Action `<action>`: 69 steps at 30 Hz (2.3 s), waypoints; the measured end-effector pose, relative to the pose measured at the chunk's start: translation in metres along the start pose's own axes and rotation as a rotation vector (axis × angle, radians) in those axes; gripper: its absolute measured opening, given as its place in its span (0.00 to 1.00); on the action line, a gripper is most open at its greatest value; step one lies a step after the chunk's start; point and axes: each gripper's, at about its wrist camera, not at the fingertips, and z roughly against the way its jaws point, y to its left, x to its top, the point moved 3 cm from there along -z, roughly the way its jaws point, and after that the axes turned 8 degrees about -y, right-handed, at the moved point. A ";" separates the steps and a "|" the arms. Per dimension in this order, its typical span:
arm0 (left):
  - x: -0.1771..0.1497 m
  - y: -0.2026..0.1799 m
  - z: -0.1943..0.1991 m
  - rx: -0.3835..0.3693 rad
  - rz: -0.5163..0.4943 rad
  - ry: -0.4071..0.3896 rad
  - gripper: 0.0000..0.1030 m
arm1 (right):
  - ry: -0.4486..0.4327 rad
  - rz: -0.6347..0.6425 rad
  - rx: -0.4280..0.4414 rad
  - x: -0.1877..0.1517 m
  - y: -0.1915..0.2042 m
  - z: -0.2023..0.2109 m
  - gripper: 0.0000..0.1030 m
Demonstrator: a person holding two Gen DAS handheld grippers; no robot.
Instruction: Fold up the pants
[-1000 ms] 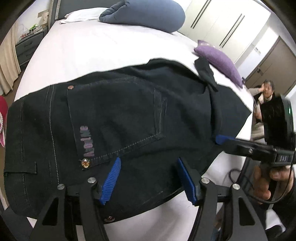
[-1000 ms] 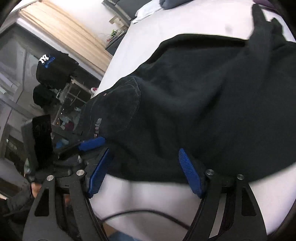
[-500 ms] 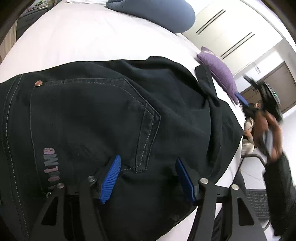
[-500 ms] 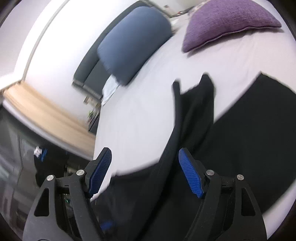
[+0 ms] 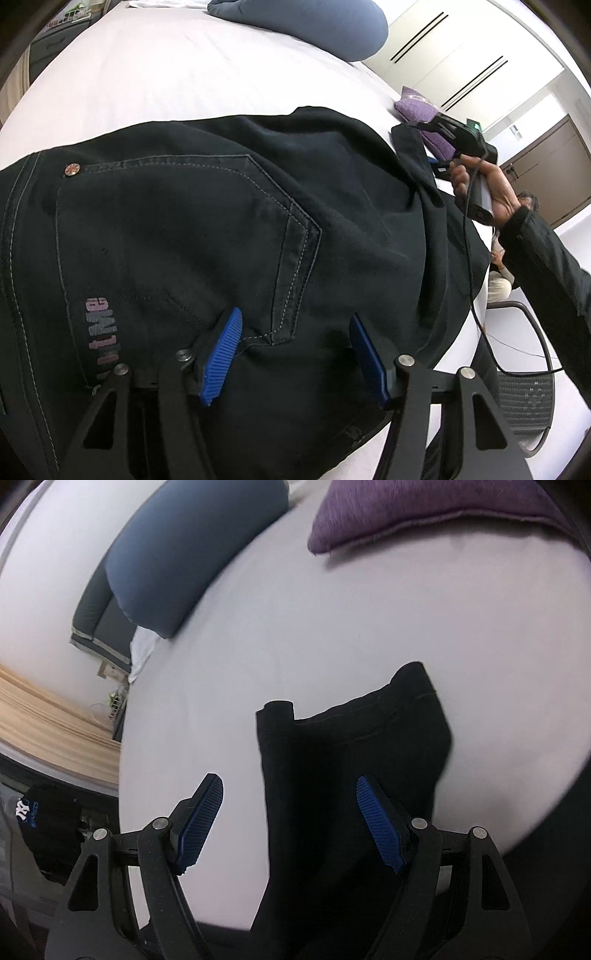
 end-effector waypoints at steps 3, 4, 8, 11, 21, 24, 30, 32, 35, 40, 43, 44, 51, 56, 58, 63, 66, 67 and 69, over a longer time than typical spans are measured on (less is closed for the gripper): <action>0.001 -0.002 0.000 0.002 -0.004 0.002 0.60 | 0.027 0.006 -0.006 0.004 -0.004 -0.018 0.16; 0.001 -0.002 0.000 0.002 -0.004 0.003 0.60 | 0.020 0.014 -0.010 0.004 -0.005 -0.019 0.05; 0.001 -0.004 -0.001 0.006 -0.007 0.003 0.60 | -0.064 0.025 0.044 0.005 -0.003 0.018 0.02; 0.001 -0.006 -0.002 0.009 -0.009 0.003 0.60 | -0.160 -0.033 0.122 0.014 -0.015 0.064 0.02; 0.001 -0.007 -0.004 0.017 0.004 0.002 0.60 | -0.415 -0.307 0.247 -0.011 -0.130 0.200 0.02; 0.001 -0.006 -0.003 0.018 0.013 0.004 0.60 | -0.418 -0.471 0.185 -0.046 -0.191 0.200 0.02; 0.007 -0.001 -0.003 0.003 0.053 0.016 0.61 | -0.443 -0.646 0.184 -0.090 -0.252 0.198 0.02; 0.009 0.001 -0.003 0.001 0.068 0.021 0.61 | -0.447 -0.658 0.197 -0.086 -0.253 0.200 0.02; 0.011 0.003 -0.003 0.001 0.075 0.028 0.61 | -0.457 -0.655 0.210 -0.092 -0.246 0.210 0.02; 0.013 0.003 0.000 0.000 0.087 0.046 0.61 | -0.434 -0.707 0.210 -0.104 -0.219 0.223 0.02; 0.014 0.004 0.003 0.004 0.078 0.060 0.61 | -0.420 -0.711 0.179 -0.107 -0.218 0.237 0.02; 0.014 0.004 0.003 0.004 0.075 0.063 0.61 | -0.418 -0.702 0.164 -0.110 -0.218 0.240 0.02; 0.013 0.007 0.007 -0.003 0.079 0.066 0.61 | -0.400 -0.711 0.102 -0.123 -0.228 0.238 0.02; 0.012 0.012 0.011 0.002 0.078 0.070 0.52 | -0.381 -0.708 0.073 -0.115 -0.235 0.225 0.01; 0.010 0.014 0.014 -0.004 0.083 0.066 0.51 | -0.381 -0.671 0.055 -0.116 -0.236 0.223 0.01; 0.005 0.020 0.018 -0.027 0.102 0.045 0.51 | -0.351 -0.644 0.101 -0.113 -0.240 0.223 0.02; 0.003 0.024 0.019 -0.043 0.109 0.034 0.51 | -0.403 -0.623 0.064 -0.120 -0.244 0.245 0.08; 0.003 0.024 0.020 -0.046 0.110 0.033 0.51 | -0.440 -0.627 0.039 -0.121 -0.248 0.254 0.10; 0.002 0.026 0.021 -0.050 0.110 0.032 0.51 | -0.507 -0.666 -0.073 -0.130 -0.259 0.277 0.41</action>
